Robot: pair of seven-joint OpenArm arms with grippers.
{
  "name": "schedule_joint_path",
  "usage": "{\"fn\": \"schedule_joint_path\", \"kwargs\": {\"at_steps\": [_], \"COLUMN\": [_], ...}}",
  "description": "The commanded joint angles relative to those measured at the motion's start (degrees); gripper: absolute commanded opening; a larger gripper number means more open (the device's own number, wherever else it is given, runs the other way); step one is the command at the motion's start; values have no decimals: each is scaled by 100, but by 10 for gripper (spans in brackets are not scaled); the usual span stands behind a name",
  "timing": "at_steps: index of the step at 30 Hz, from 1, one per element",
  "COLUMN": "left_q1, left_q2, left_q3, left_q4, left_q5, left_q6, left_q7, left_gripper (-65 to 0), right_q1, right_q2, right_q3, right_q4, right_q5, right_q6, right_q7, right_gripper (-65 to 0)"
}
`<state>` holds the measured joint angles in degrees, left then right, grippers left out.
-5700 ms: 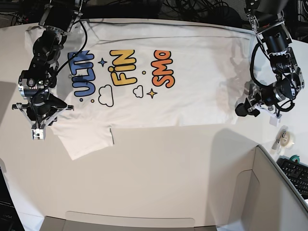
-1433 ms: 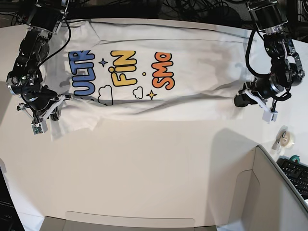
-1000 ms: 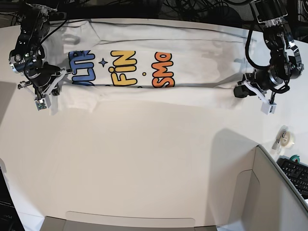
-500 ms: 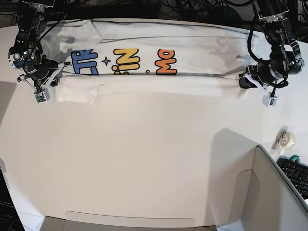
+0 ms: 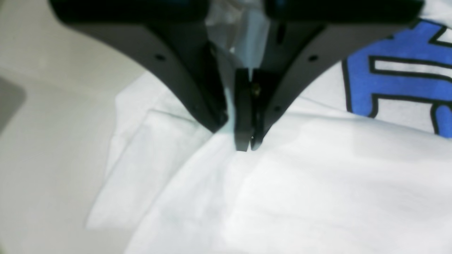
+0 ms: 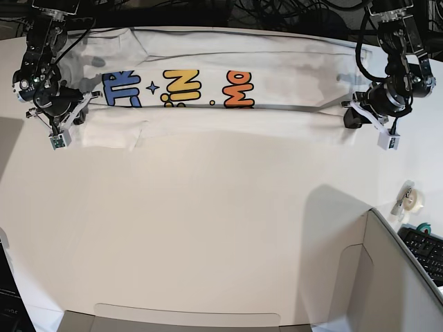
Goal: Layout the t-shirt on the table in an organized manner, then fold the t-shirt properly
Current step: 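Fold the grasped edge over onto the first fold with both grippers, then hold the folded strip with both grippers and pull it taut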
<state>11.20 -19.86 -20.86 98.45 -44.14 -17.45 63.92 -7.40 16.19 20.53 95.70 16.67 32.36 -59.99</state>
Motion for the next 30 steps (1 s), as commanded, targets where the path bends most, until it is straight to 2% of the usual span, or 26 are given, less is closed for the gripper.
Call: {"fn": "schedule_joint_path", "kwargs": {"at_steps": [1,17,30], "left_q1": [18,27,300], "left_q2": [-85,-120,-129], "left_q3": [-19,-10,-46], "left_q4": [181,216,242], "left_q5": [-39,-30,-30], "left_q6": [0,-9,-9], "left_q7": [-181,-199,-190], "left_gripper": [-650,-645,-523], "right_q1": [76,85,85], "right_q2": [100,83,83], "right_q3": [26,17,34], "right_q4": [26,17,17], "right_q5": [-36,-36,-36], "right_q6": [-14,-14,-23], "right_q7": [25,25,25], "right_gripper": [-650,-650,-650]}}
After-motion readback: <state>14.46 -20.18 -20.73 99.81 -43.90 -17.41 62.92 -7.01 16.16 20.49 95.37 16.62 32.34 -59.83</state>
